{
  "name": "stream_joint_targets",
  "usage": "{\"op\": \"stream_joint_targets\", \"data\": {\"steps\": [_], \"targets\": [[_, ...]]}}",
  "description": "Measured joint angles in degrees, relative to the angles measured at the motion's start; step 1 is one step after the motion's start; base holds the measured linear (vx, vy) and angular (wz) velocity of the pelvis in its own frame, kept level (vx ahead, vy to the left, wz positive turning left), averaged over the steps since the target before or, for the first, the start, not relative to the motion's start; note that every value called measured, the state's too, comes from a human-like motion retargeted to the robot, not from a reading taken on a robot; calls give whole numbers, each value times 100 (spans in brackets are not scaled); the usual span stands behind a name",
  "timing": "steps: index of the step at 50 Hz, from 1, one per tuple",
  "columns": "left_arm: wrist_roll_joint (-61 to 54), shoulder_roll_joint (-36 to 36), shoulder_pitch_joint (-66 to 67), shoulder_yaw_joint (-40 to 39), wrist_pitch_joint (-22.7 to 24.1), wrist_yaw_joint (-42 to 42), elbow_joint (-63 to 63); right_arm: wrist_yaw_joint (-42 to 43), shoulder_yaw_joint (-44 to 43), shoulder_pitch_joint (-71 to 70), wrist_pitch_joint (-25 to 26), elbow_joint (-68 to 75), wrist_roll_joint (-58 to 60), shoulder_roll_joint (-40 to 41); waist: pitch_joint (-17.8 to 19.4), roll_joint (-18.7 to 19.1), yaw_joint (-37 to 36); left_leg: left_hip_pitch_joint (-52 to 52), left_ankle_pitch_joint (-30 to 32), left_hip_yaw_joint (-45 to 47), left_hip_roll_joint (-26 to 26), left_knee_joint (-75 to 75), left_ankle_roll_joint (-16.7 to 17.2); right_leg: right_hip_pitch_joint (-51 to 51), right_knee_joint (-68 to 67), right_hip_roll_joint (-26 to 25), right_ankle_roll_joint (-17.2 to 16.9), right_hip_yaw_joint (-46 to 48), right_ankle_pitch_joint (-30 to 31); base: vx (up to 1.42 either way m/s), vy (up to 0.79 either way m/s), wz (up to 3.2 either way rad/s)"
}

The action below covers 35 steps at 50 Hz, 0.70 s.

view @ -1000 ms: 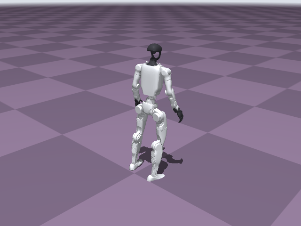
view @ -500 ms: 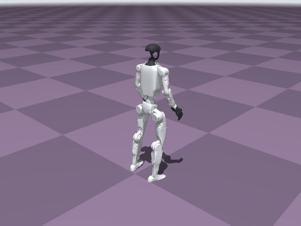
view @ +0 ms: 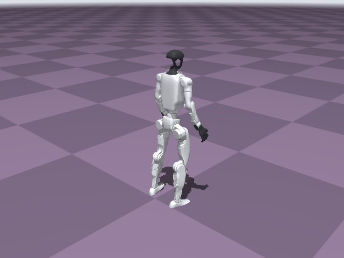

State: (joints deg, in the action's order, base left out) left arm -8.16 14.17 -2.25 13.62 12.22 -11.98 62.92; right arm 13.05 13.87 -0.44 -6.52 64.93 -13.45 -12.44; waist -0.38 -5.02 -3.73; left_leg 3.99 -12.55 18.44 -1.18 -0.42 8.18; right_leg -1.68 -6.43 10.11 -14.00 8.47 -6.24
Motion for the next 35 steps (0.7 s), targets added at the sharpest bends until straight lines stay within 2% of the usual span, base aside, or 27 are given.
{"op": "stream_joint_targets", "data": {"steps": [17, 35], "targets": [[-619, -203, 230, -946, 45, -251, 27, 95, -189, -108, -41, -132, -231, 111, 62, -79, -45, 13, 8, 10, -14, -11, -22, 12, 22, -20, -17, -4, 15, 0, 0, 0], [-999, -287, 156, -1123, 94, -431, 247, 226, -243, -197, -75, -254, -337, 126, 70, -127, -112, -18, 18, -38, -26, 3, -13, 16, 21, -24, -13, 55, 2, 0, 0, 0]]}}
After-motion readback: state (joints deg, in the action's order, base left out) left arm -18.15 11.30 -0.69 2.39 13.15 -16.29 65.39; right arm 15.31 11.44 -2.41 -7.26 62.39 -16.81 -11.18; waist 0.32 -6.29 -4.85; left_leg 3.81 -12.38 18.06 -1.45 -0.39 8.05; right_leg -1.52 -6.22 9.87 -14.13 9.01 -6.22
